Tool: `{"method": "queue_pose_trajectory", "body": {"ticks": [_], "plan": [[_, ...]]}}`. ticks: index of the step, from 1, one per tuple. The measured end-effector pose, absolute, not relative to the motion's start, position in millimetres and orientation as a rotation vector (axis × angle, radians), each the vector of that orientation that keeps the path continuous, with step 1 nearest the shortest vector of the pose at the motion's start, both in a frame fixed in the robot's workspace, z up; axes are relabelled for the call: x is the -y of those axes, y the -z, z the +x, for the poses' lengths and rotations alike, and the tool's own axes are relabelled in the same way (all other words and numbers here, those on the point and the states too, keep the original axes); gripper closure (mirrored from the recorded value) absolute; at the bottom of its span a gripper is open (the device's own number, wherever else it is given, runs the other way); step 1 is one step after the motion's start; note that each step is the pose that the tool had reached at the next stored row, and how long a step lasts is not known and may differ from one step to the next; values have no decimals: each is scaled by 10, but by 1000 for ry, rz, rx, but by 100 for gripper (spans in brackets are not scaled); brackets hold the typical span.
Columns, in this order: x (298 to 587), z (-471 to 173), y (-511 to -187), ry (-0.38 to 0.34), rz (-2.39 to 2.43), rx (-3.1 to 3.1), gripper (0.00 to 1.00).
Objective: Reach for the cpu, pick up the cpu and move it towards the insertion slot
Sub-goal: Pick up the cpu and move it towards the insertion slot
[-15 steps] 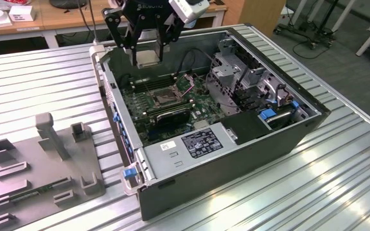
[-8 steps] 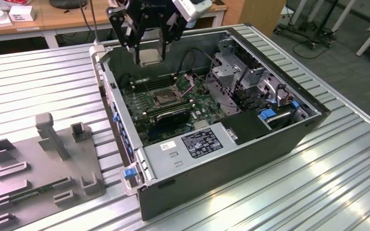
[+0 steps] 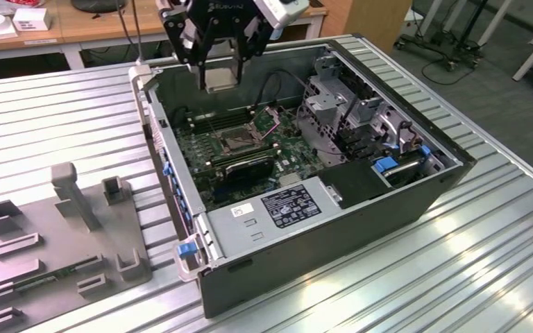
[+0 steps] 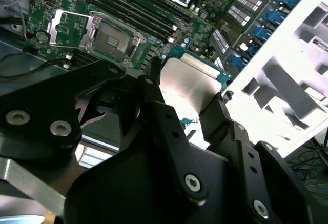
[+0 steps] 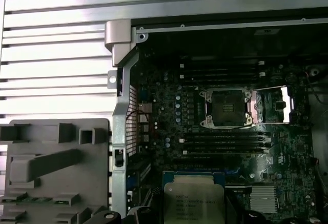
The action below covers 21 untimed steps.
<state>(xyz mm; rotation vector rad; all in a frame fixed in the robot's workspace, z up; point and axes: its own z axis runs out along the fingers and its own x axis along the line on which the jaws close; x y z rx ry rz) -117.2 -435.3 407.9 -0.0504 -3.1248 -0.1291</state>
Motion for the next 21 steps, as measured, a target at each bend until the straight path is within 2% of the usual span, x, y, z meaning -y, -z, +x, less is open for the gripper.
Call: {"method": "queue_pose_trajectory", "body": {"ticks": [21], "plan": [[4238,-1048,-4062,129,-50,3125,46]]}}
